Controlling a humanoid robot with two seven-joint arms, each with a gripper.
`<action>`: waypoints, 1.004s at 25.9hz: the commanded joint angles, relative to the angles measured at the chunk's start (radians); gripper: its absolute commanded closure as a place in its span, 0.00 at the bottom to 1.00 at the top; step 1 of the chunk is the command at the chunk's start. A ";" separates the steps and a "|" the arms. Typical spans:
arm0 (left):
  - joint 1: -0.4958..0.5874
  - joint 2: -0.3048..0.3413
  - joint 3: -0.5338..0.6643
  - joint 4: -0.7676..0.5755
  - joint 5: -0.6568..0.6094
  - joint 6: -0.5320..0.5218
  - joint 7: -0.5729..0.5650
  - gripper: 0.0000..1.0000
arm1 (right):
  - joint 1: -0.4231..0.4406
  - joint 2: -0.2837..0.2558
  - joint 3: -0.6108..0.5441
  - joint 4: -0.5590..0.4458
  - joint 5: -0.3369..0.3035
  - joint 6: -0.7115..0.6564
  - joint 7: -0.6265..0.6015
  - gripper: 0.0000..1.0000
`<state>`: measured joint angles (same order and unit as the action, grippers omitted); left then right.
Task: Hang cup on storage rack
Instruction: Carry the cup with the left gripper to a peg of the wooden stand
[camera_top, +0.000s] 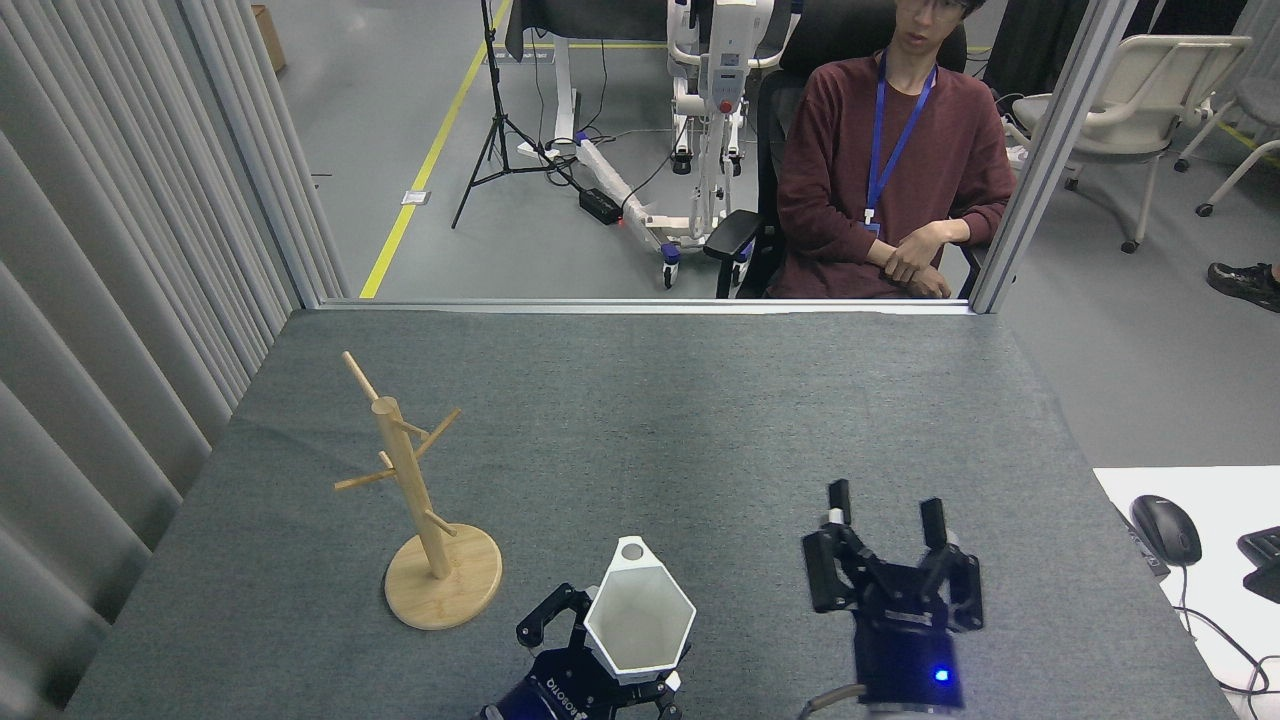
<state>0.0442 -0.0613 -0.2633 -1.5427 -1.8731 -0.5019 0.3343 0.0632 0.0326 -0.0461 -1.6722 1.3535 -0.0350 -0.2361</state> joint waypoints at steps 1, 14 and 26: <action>0.003 0.003 0.045 -0.001 0.002 0.003 0.005 0.43 | 0.084 -0.143 -0.083 0.040 0.133 -0.098 0.049 0.01; 0.137 0.035 0.506 -0.188 0.078 -0.009 0.015 0.43 | 0.290 -0.128 -0.195 -0.015 0.167 -0.289 -0.020 0.01; 0.028 0.090 0.538 -0.096 -0.176 0.197 0.083 0.52 | 0.288 -0.126 -0.196 -0.008 0.168 -0.281 -0.017 0.01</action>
<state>0.1191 0.0229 0.2925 -1.6786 -2.0083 -0.3294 0.4056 0.3478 -0.0936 -0.2415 -1.6802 1.5216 -0.3183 -0.2570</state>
